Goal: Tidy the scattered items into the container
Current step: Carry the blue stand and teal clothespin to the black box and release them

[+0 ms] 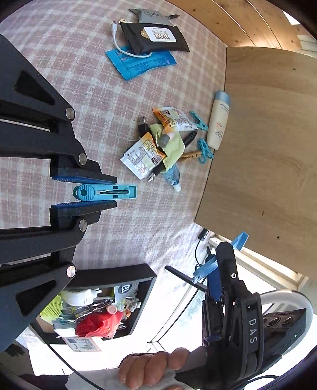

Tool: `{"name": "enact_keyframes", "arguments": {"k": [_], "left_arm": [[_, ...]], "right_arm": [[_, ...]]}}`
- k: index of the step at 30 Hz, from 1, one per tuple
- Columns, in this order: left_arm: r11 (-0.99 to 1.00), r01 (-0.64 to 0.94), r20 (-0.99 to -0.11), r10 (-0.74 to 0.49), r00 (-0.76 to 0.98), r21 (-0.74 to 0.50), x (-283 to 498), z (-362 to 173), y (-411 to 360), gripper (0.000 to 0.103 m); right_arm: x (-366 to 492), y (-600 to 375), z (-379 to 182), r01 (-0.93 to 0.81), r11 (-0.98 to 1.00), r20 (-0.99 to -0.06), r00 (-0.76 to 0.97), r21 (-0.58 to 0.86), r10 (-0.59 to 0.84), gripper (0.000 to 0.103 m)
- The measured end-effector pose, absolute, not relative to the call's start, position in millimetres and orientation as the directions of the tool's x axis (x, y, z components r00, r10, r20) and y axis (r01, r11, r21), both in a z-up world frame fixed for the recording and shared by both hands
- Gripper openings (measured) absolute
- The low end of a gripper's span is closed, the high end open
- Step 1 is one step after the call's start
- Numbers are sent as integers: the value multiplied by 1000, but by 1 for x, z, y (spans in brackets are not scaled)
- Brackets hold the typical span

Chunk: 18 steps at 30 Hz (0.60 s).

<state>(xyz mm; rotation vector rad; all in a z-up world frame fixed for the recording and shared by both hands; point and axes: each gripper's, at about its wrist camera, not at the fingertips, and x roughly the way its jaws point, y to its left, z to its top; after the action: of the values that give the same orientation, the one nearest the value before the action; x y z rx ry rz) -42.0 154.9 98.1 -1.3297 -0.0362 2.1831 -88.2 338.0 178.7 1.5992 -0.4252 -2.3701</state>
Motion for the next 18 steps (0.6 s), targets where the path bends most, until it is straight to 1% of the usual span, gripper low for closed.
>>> {"name": "enact_keyframes", "arguments": {"k": [4,8,13,18], "left_arm": [[-775,-547,-780,540,-315,-315,-14,125,191,11],[-694,-645,-764,592,-258,-320,23,141,234,11],[-559,-756,-762,635,-126,-341,80,141,290,11],[-440,-830,-774,633,-17,-342,135,133,334,11]], "right_arm": [[-33,386,206,-14,-934,-849,-420,358,-320,35],[24,440,212,-100,-939,-858,-448,329,-253,35],[100,504,197,-246,-929,-886,-439,276,-147,35],[181,546,170,-381,-883,-909,-403,275,-109,35]]}}
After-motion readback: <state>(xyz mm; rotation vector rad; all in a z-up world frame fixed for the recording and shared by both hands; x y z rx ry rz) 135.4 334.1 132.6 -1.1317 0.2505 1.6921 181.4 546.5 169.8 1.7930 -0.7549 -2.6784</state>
